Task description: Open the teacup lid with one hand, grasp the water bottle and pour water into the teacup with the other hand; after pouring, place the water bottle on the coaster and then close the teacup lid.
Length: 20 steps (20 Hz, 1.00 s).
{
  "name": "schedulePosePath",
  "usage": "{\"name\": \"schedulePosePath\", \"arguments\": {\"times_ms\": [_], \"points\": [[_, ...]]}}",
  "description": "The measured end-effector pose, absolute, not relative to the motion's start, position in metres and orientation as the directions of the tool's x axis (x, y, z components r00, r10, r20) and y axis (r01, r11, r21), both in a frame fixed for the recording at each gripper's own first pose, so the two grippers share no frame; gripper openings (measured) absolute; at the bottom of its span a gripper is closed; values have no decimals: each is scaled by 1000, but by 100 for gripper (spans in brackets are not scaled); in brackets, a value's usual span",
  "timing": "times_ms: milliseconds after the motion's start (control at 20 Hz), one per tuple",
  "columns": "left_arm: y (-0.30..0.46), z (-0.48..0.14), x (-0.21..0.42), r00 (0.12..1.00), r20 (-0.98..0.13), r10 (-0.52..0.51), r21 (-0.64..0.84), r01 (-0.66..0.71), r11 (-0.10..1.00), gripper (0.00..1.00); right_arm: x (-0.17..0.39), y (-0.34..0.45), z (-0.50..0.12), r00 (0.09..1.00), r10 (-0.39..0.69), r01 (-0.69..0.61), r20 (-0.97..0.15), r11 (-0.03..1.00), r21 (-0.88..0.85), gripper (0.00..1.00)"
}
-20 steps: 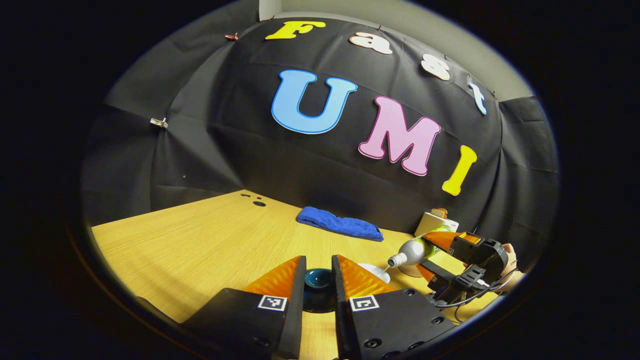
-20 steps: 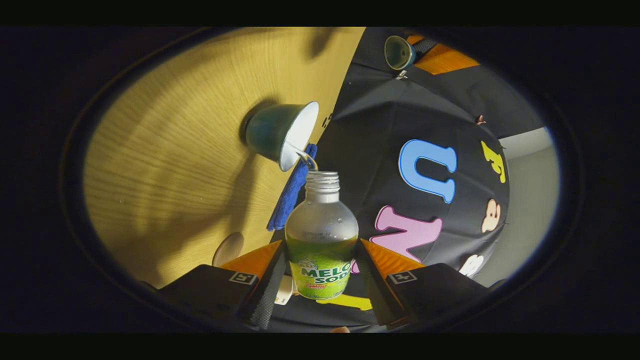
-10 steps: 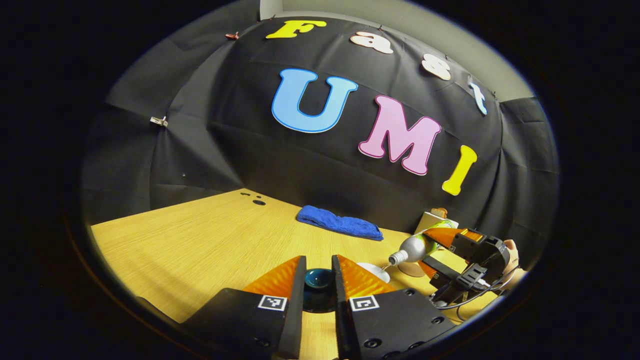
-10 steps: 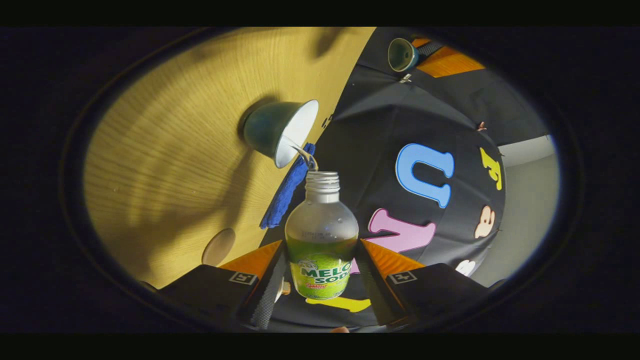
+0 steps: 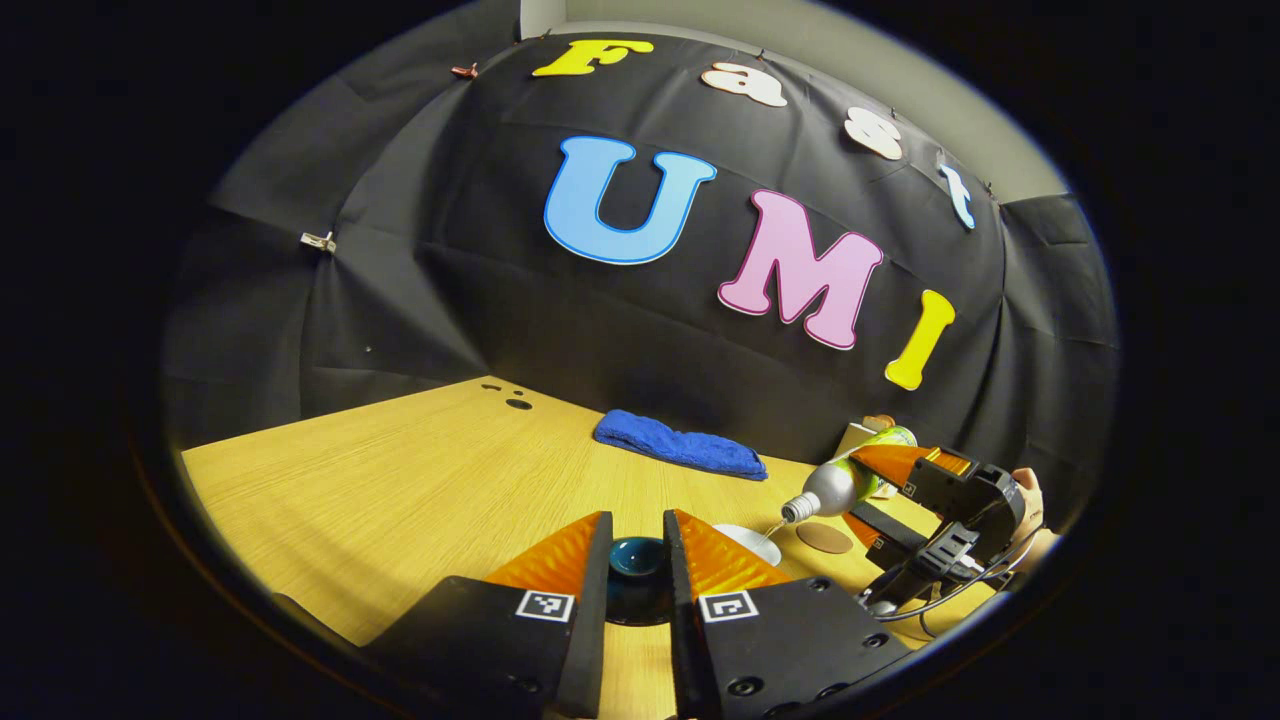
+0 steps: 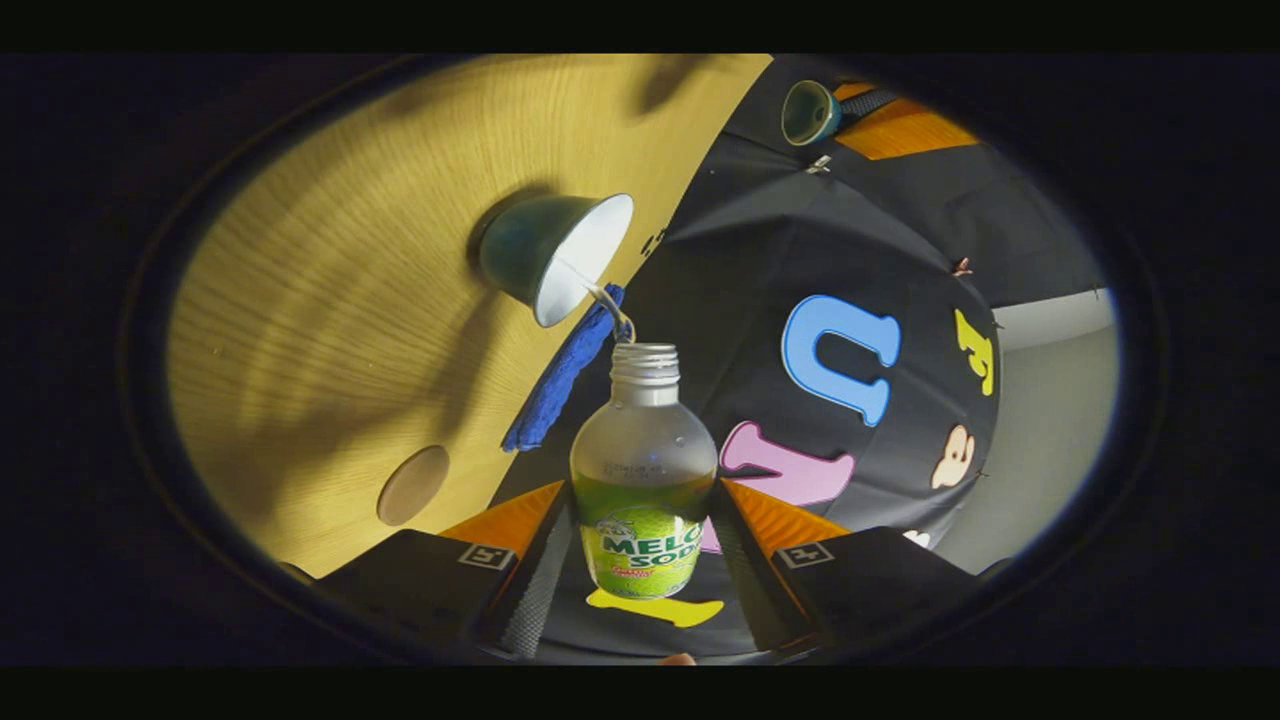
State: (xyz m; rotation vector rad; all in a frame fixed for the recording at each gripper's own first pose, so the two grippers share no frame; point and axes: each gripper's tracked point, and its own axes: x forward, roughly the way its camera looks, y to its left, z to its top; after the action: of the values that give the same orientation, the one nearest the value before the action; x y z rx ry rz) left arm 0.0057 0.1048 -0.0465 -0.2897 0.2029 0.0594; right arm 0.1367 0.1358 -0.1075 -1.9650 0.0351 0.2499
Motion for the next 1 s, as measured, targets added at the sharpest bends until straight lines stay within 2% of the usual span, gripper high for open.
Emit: {"name": "schedulePosePath", "arguments": {"times_ms": [600,650,700,750,800,900,950,1000], "points": [[106,-49,7,977,-211,32,-276,-91,957,31,144,149,-85,980,149,-39,-131,-502,-864,80],[106,-49,6,977,-213,31,-278,-91,956,31,144,150,-83,980,154,-30,-126,-509,-860,84],[106,-49,6,976,-215,30,-280,-90,956,31,145,150,-81,980,160,-20,-120,-518,-855,80],[106,-50,7,976,-216,29,-280,-90,956,31,144,153,-77,979,168,-6,-112,-530,-848,84],[106,-49,7,976,-216,31,-279,-92,956,31,145,156,-75,978,179,10,-104,-541,-841,79],[107,-49,6,976,-213,34,-276,-93,957,31,145,160,-70,976,199,37,-92,-561,-827,84],[107,-50,6,976,-214,35,-274,-94,957,31,146,161,-69,975,205,47,-87,-571,-820,79],[107,-50,6,976,-214,34,-275,-94,957,31,146,162,-69,974,212,57,-83,-579,-813,79]]}}
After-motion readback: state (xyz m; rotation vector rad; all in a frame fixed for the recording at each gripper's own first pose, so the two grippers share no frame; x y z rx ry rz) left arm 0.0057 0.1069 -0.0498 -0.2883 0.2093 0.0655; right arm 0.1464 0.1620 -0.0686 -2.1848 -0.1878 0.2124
